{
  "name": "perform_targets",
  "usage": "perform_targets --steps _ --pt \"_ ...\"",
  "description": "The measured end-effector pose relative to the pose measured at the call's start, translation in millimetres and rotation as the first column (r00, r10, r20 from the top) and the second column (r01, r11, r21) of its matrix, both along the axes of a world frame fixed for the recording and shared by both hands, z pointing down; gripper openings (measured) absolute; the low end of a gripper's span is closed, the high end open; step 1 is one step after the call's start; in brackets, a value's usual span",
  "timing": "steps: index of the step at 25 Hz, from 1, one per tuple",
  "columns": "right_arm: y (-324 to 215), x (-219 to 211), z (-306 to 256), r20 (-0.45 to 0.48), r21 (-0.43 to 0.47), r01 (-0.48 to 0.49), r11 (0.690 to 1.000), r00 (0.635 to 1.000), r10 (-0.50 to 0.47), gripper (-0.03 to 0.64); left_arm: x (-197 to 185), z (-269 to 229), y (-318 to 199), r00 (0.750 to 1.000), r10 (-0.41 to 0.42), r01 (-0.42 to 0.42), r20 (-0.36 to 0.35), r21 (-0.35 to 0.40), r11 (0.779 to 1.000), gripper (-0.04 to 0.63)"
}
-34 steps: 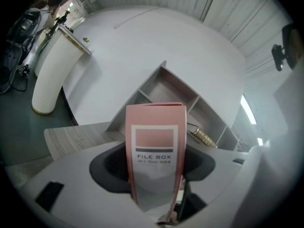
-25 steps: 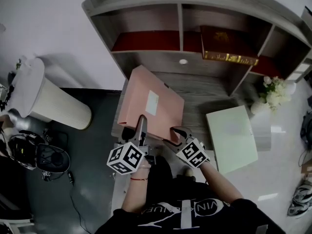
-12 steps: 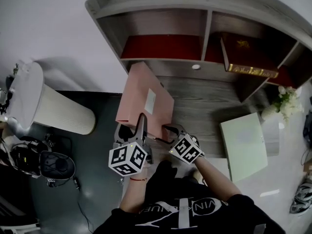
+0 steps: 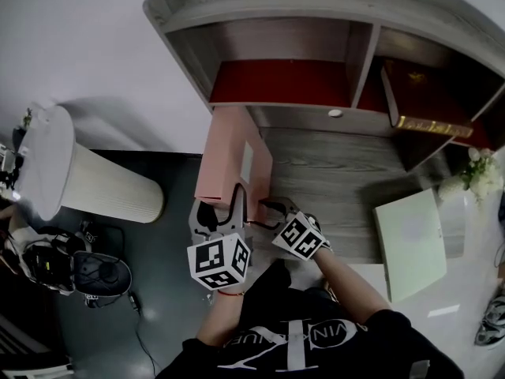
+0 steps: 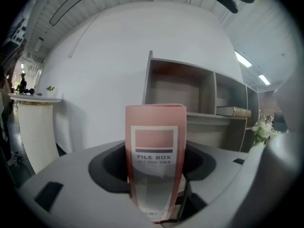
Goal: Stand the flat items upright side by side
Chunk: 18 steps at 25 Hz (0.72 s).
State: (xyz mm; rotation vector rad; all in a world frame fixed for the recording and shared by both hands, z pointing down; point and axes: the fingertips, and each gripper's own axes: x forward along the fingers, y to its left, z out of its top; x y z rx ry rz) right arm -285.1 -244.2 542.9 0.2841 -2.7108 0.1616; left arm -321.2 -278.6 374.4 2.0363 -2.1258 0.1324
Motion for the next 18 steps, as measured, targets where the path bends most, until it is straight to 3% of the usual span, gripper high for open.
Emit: perform_targets --steps 8,18 --pt "-24.8 -23.3 12.1 -0.027 0.000 -0.002 1.000 1.000 0.002 0.255 -3.7 9.6 -20.4 0.995 0.033 -0.030 0.095 -0.034 0.999 0.293" --pt "-55.4 -37.9 23.7 -0.052 -0.005 -0.018 1.000 0.998 0.018 0.247 -13.1 19.5 -43.9 0.991 0.089 -0.084 0.097 -0.056 0.995 0.296"
